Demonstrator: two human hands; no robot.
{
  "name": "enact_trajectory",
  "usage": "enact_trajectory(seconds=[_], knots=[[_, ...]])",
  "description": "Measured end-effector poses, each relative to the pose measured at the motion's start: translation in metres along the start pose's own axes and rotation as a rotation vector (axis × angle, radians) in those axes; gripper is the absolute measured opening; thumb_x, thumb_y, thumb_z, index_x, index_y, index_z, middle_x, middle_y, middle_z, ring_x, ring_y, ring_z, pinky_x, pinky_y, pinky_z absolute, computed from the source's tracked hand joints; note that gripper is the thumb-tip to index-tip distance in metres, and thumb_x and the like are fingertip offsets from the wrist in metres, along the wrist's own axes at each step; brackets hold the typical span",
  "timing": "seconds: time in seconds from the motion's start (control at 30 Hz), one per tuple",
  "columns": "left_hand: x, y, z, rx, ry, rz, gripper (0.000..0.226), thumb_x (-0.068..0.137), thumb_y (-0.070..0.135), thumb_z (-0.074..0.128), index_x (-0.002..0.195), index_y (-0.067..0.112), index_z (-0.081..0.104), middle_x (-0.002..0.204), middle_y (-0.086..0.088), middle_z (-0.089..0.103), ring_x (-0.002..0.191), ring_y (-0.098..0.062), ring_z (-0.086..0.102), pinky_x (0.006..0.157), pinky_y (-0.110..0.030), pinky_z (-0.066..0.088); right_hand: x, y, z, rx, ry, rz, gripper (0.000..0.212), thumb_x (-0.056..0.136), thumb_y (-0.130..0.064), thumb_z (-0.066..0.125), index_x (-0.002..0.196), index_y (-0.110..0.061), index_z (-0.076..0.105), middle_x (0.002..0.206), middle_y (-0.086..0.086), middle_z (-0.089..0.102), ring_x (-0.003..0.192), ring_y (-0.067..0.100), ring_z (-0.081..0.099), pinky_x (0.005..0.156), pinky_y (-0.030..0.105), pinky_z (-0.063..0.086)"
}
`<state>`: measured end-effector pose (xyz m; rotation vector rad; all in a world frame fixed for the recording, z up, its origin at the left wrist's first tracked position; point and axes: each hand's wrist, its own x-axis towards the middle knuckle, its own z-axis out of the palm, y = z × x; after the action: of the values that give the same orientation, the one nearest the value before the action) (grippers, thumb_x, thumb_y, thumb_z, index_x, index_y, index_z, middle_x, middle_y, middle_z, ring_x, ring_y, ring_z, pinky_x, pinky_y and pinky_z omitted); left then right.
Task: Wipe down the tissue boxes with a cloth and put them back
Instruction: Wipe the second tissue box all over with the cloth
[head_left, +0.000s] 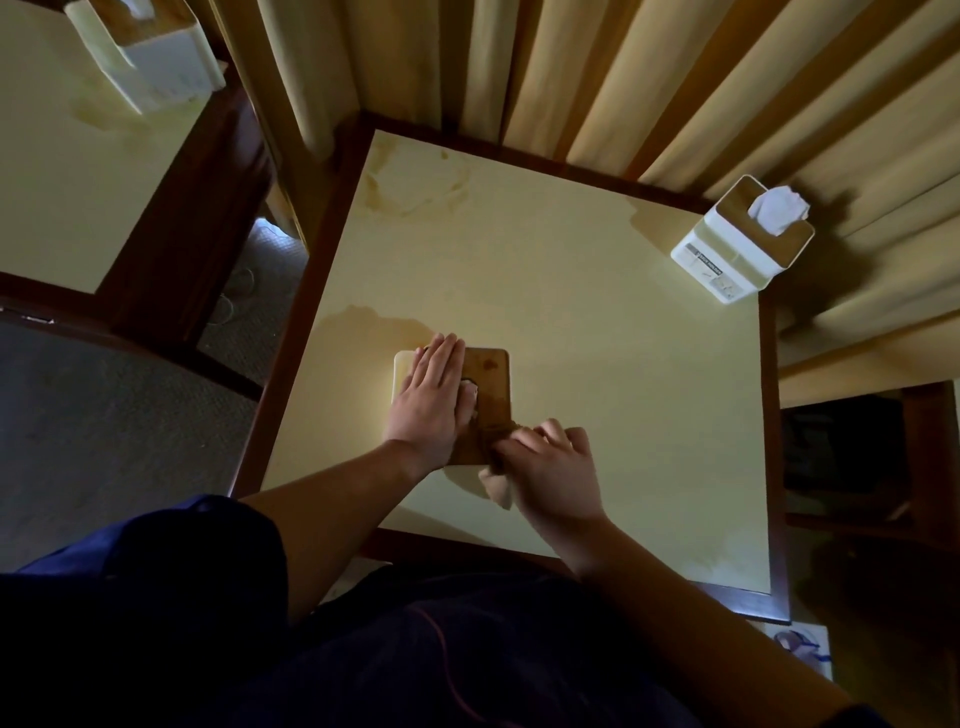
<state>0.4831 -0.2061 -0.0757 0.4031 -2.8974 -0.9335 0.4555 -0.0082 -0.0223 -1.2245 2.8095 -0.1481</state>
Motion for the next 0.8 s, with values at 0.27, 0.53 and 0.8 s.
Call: enact_trajectory(seconds=[0.27, 0.53, 0.8], knots=[[0.005, 0.003, 0.001, -0.029, 0.031, -0.028, 0.06, 0.106, 0.035, 0.032, 0.157, 0.003, 0.038, 0.163, -0.014, 0.038, 0.156, -0.029, 0.023, 0.129, -0.037, 0.008, 0.065, -0.002, -0.014, -0.023, -0.162, 0.156, 0.021, 0.091, -0.02, 0.054, 0.098, -0.023, 0.073, 0.105, -0.004, 0.073, 0.112, 0.03, 0.053, 0.085, 0.042, 0.026], [0.002, 0.0, 0.006, -0.03, 0.101, 0.007, 0.053, 0.107, 0.028, 0.04, 0.153, 0.002, 0.044, 0.156, -0.016, 0.045, 0.151, -0.035, 0.033, 0.129, -0.043, 0.018, 0.11, 0.008, -0.011, 0.077, -0.037, 0.254, 0.027, 0.102, -0.022, 0.058, 0.118, -0.035, 0.076, 0.115, -0.01, 0.075, 0.116, 0.026, 0.052, 0.094, 0.043, 0.031], [0.004, 0.005, 0.003, -0.009, 0.058, -0.039, 0.057, 0.106, 0.034, 0.035, 0.155, 0.004, 0.041, 0.16, -0.014, 0.042, 0.154, -0.031, 0.028, 0.129, -0.045, 0.019, 0.069, 0.008, -0.016, 0.026, -0.187, 0.134, 0.027, 0.089, -0.016, 0.063, 0.112, -0.026, 0.072, 0.115, -0.007, 0.071, 0.115, 0.029, 0.051, 0.091, 0.042, 0.031]])
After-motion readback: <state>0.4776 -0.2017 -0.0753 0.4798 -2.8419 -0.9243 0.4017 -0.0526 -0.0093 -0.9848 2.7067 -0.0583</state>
